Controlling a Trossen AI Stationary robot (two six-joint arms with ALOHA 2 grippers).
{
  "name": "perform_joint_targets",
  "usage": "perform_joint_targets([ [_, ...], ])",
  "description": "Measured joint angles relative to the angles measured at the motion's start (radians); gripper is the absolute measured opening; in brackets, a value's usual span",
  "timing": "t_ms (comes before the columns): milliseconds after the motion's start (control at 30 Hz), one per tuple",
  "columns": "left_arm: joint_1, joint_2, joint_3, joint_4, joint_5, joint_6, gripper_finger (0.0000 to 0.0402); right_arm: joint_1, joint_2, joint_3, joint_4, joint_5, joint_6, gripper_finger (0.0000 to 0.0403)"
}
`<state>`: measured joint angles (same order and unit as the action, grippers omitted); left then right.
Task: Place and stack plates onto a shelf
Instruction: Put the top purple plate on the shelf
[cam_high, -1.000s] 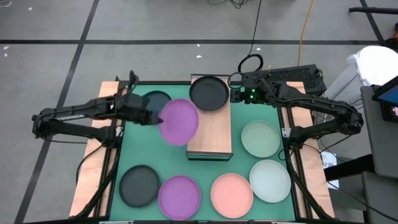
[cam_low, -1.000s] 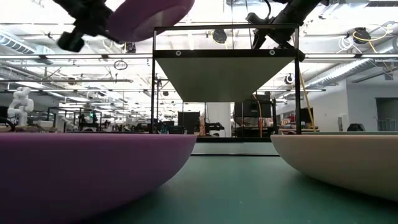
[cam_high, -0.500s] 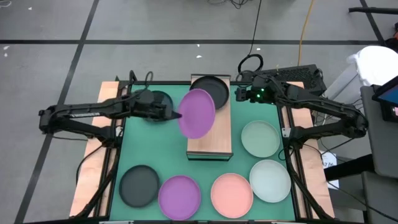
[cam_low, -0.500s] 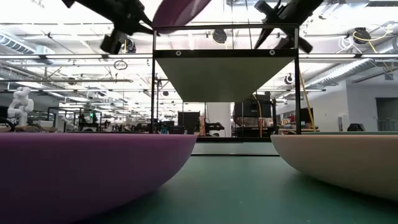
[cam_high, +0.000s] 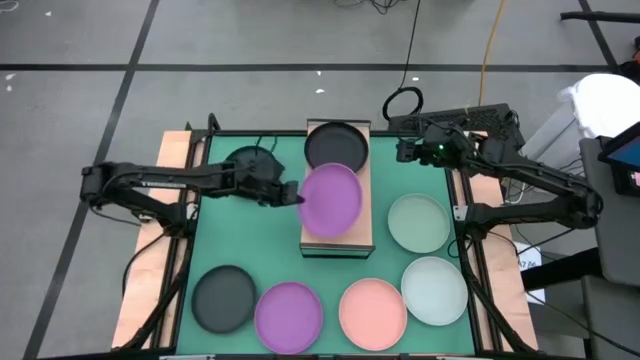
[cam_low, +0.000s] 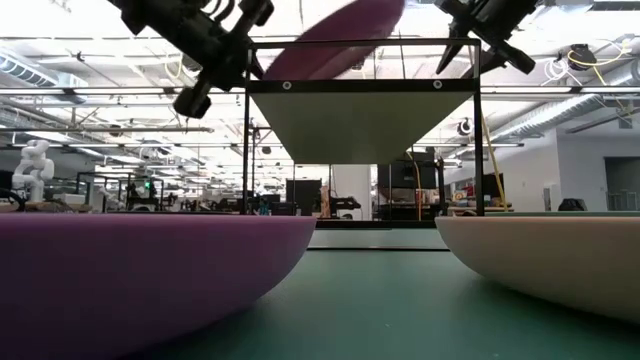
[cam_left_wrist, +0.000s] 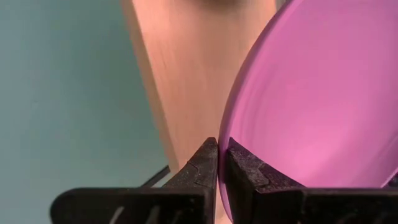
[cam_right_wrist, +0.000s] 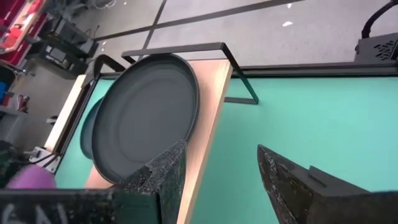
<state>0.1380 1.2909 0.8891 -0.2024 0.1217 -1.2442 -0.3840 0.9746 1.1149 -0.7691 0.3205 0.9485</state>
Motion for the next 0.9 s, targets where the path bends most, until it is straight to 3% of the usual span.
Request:
perform_joint_targets([
  [133, -0.013, 0.034, 0.000, 0.055, 0.002, -0.023, 0.0023, 0.000, -0.001, 0.000, 0.000, 0.019, 0.000, 0.0180],
  [900, -0.027, 0.045, 0.000, -0.001, -0.006, -0.041, 0.0028, 0.000, 0.001, 0.000, -0.007, 0.019, -0.011, 0.0180],
])
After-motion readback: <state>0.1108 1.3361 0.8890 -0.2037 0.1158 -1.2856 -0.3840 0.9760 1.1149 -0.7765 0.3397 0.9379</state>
